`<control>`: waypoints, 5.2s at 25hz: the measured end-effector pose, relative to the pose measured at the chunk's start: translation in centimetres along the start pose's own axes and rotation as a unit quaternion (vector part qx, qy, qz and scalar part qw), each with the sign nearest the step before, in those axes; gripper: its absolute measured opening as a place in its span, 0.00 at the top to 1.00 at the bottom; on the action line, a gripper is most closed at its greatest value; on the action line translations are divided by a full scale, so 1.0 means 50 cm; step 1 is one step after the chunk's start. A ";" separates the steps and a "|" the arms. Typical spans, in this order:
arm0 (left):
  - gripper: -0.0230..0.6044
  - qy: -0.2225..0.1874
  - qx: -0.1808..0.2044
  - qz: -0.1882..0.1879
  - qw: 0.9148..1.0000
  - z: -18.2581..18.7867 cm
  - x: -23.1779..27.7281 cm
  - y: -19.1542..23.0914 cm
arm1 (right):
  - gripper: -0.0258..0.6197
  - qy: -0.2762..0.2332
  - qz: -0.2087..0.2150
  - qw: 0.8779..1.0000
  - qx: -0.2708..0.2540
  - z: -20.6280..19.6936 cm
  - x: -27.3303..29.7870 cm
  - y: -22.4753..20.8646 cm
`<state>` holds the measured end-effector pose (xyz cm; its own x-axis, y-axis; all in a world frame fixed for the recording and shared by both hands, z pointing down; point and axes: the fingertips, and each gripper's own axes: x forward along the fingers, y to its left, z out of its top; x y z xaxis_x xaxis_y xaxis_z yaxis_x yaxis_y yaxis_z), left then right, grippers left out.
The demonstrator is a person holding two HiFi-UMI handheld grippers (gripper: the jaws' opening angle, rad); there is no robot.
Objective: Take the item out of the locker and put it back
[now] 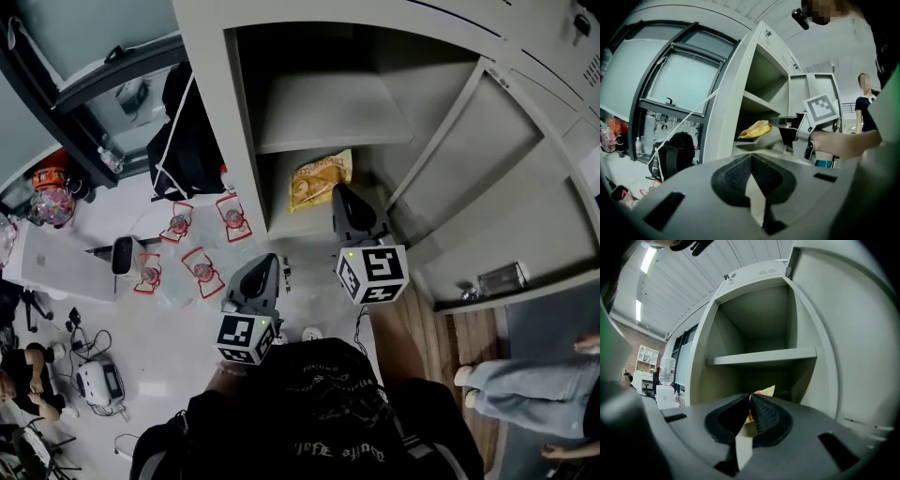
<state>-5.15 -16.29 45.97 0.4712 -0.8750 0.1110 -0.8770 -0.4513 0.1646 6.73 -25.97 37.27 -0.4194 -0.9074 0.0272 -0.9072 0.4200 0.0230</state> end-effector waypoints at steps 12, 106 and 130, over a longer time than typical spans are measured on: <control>0.95 0.013 -0.002 0.014 1.000 -0.016 0.002 0.015 | 0.94 0.069 0.009 0.998 -0.004 -0.066 0.103 -0.027; 0.95 0.011 -0.007 -0.037 0.999 -0.017 0.008 -0.076 | 0.95 0.082 -0.081 0.992 0.056 -0.173 -0.247 -0.008; 0.95 0.006 0.014 -0.048 0.999 -0.012 0.003 -0.070 | 0.96 0.078 -0.093 0.992 0.035 -0.166 -0.249 0.009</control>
<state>-1.95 -14.74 46.02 0.5541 -0.8253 0.1086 -0.8300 -0.5377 0.1485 11.81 -14.36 45.23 -0.2394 -0.9533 0.1843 -0.9708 0.2385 -0.0272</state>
